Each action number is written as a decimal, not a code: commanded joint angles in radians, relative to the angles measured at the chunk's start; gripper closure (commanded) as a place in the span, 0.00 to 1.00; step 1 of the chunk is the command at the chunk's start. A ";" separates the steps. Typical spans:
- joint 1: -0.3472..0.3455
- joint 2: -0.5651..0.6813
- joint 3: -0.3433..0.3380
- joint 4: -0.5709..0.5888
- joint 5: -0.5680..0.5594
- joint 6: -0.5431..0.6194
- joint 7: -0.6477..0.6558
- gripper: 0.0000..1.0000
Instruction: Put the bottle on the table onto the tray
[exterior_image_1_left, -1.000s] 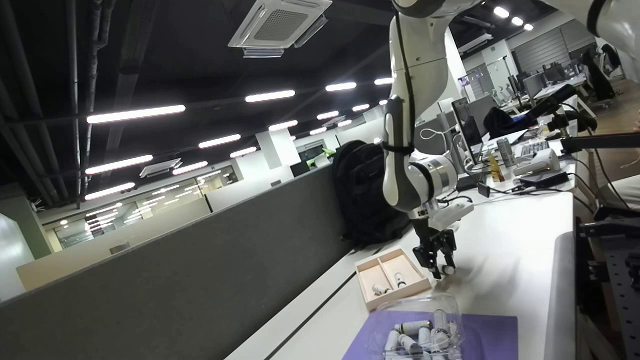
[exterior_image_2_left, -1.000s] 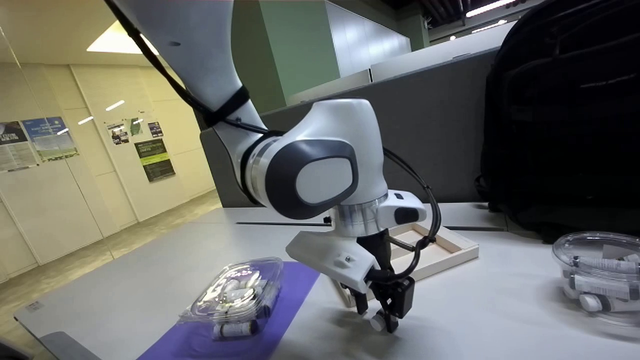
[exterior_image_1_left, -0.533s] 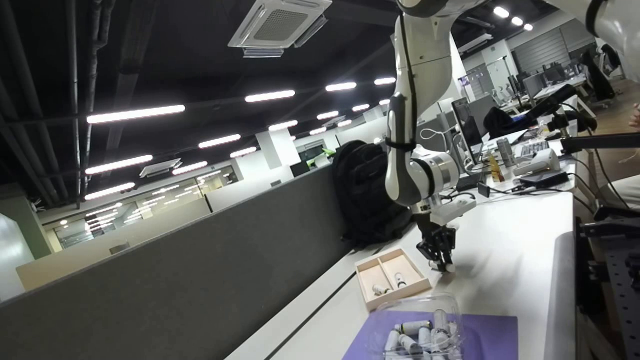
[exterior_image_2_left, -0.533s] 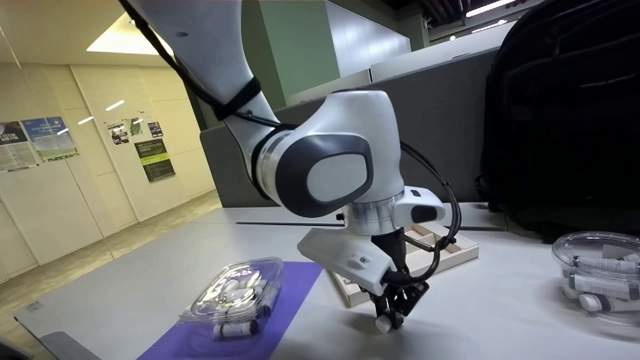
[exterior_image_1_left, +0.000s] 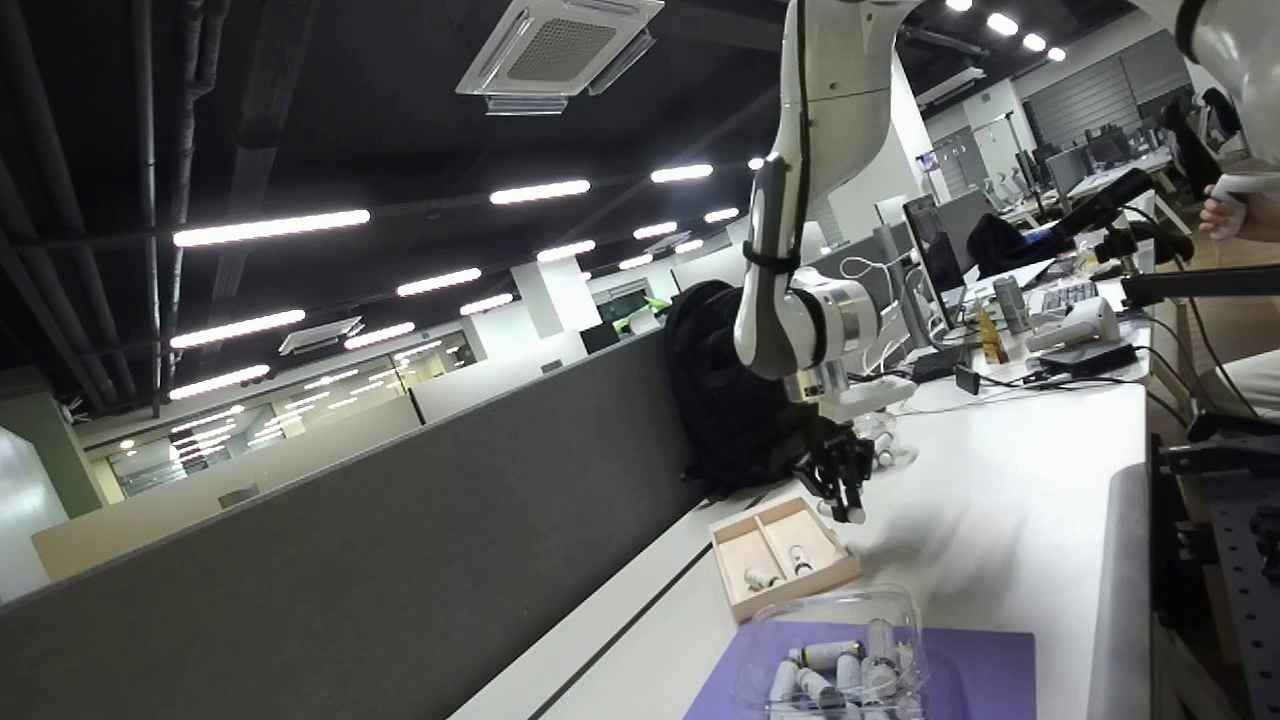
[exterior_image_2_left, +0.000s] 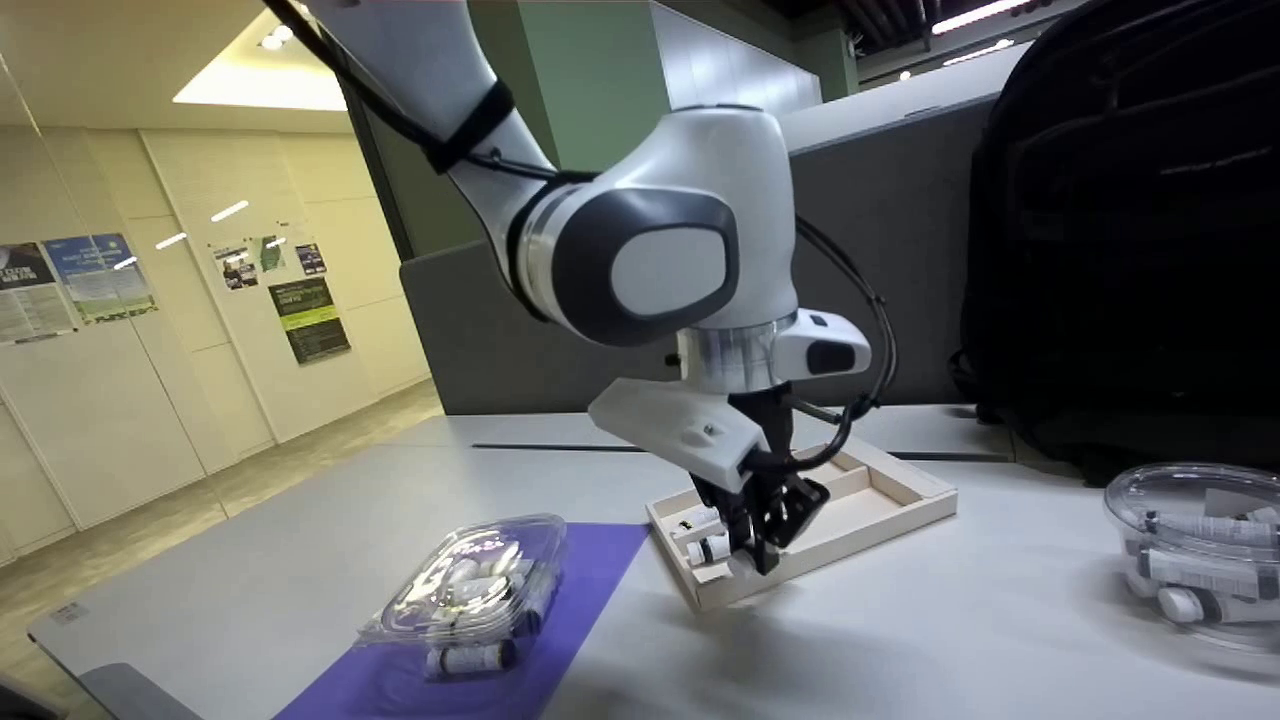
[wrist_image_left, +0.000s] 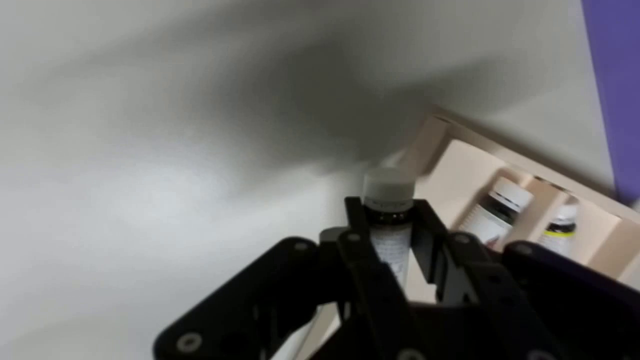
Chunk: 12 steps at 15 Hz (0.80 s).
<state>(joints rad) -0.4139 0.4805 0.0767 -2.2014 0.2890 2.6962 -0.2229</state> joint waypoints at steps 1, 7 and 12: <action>0.038 -0.019 -0.010 0.083 0.044 -0.110 0.027 0.93; 0.109 0.057 -0.056 0.204 0.042 -0.196 0.082 0.93; 0.124 0.144 -0.080 0.275 0.036 -0.220 0.114 0.93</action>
<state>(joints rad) -0.3057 0.5687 0.0212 -1.9984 0.3262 2.5167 -0.1570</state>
